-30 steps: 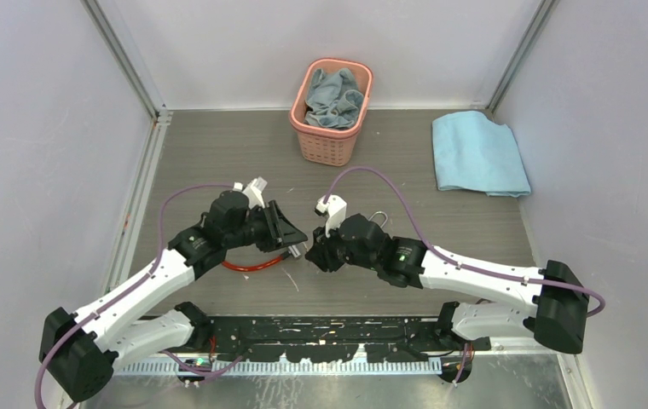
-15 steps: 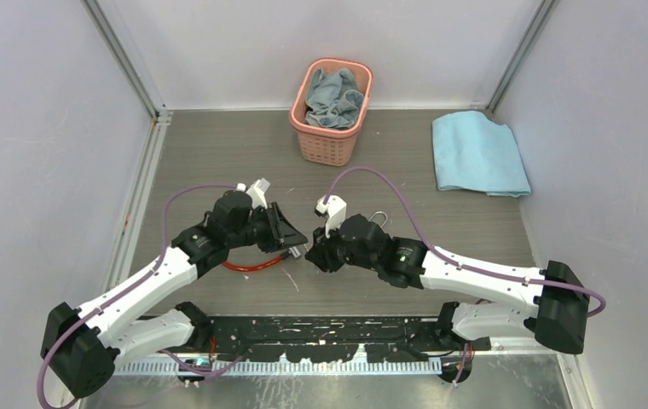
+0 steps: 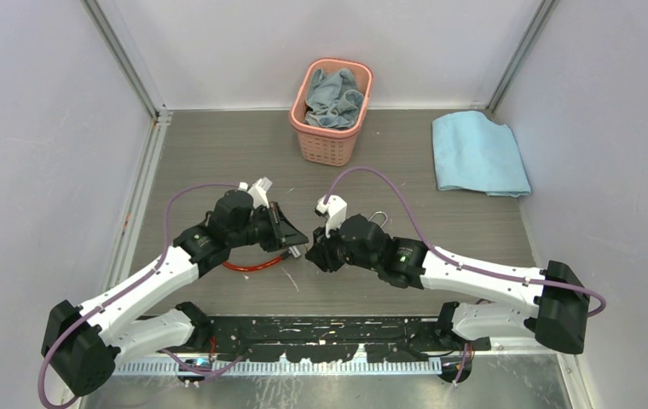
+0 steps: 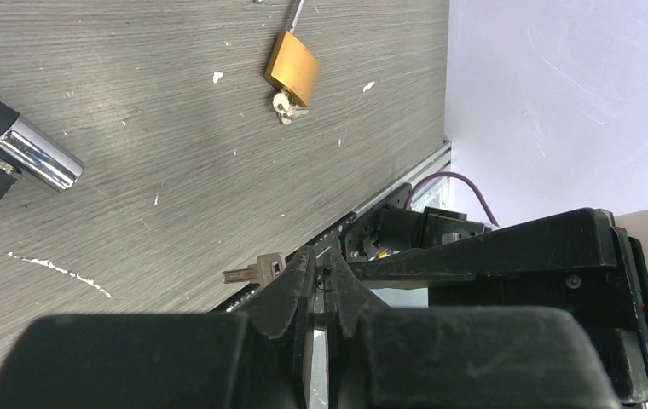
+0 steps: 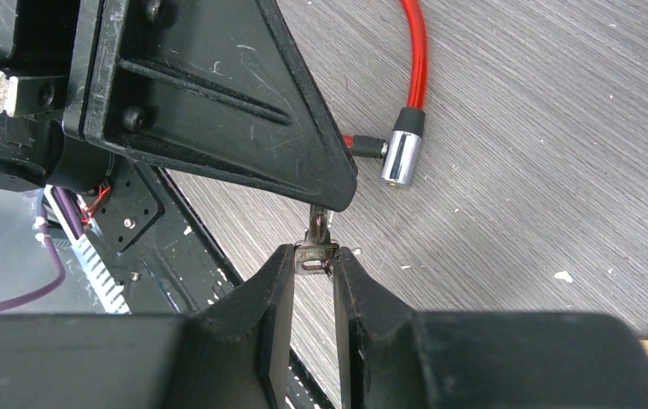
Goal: Unlock with the key
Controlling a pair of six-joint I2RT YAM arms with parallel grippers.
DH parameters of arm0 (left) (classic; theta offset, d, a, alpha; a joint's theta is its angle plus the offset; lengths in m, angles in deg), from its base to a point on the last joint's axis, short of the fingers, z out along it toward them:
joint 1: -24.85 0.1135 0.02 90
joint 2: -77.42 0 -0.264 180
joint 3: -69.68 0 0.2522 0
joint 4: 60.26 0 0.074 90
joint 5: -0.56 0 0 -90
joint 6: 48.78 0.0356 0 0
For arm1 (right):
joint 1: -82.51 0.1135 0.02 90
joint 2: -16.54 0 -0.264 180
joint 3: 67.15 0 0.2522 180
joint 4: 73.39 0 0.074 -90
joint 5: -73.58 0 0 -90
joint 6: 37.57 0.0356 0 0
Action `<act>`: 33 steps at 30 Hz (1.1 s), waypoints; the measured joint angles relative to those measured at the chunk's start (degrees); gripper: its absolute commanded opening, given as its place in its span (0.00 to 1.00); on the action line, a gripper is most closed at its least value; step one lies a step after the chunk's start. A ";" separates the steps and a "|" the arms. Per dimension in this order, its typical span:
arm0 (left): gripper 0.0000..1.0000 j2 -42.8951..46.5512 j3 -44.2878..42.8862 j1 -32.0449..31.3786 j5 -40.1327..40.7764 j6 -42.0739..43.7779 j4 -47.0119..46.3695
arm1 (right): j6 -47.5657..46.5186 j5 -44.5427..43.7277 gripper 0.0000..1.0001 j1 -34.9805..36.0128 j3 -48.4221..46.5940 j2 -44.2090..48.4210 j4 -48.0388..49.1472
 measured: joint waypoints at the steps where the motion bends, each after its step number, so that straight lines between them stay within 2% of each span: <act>1: 0.08 0.00 0.00 0.00 -0.02 0.00 -0.07 | 0.00 -0.11 0.01 0.02 0.00 0.04 0.00; 13: 0.11 0.00 0.00 -0.26 -0.15 -0.07 -0.50 | 0.02 -1.97 0.01 0.17 0.00 0.72 0.00; 20: 0.01 0.00 0.02 -0.33 -0.15 0.02 -0.50 | 0.04 -2.43 0.01 0.17 0.00 0.72 0.02; 23: 0.00 0.00 0.02 -0.33 -0.09 0.09 -0.52 | 0.28 -2.62 0.03 0.17 0.00 0.72 0.02; 24: 0.00 0.00 0.04 -0.33 -0.04 0.09 -0.55 | 0.31 -2.67 0.07 0.17 0.00 0.72 0.02; 26: 0.00 0.02 0.17 -0.33 0.07 0.09 -0.70 | 0.46 -2.99 0.26 0.17 0.00 0.74 0.02; 28: 0.00 0.07 0.39 -0.33 0.24 0.07 -0.94 | 0.98 -3.52 0.40 0.17 -0.20 0.74 -0.28; 30: 0.00 0.39 0.74 -0.33 0.35 0.07 -1.14 | 1.49 -4.24 0.46 0.20 -0.74 0.74 -1.07; 33: 0.00 1.77 1.22 -0.37 0.61 0.11 -1.38 | 1.84 -5.31 0.51 0.20 -1.90 0.98 -2.47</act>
